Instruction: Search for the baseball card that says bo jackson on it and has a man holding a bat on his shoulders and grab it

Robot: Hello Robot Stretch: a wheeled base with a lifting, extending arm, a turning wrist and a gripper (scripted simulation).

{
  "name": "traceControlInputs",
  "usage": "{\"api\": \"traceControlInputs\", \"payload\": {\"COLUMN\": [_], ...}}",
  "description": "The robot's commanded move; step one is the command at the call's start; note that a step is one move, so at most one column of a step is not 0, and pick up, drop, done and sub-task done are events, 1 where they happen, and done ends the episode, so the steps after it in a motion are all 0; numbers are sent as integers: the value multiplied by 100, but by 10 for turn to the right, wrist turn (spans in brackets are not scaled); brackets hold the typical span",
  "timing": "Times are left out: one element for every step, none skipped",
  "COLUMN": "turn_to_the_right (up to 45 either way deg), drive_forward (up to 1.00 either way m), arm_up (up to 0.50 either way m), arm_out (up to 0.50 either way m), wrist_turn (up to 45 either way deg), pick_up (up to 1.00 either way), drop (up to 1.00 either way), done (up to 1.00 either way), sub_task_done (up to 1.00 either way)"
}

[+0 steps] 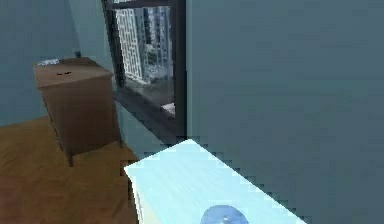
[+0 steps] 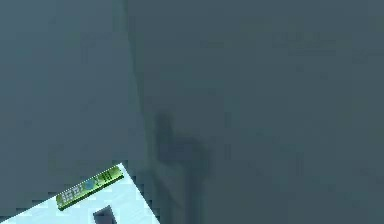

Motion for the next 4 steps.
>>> {"api": "traceControlInputs", "payload": {"turn_to_the_right": [-240,0,0,0], "drive_forward": [0,0,0,0], "arm_up": [0,50,38,0], "arm_out": [0,0,0,6], "wrist_turn": [0,0,0,0], "pick_up": [0,0,0,0], "drop": [0,0,0,0], "done": [0,0,0,0], "sub_task_done": [0,0,0,0]}}
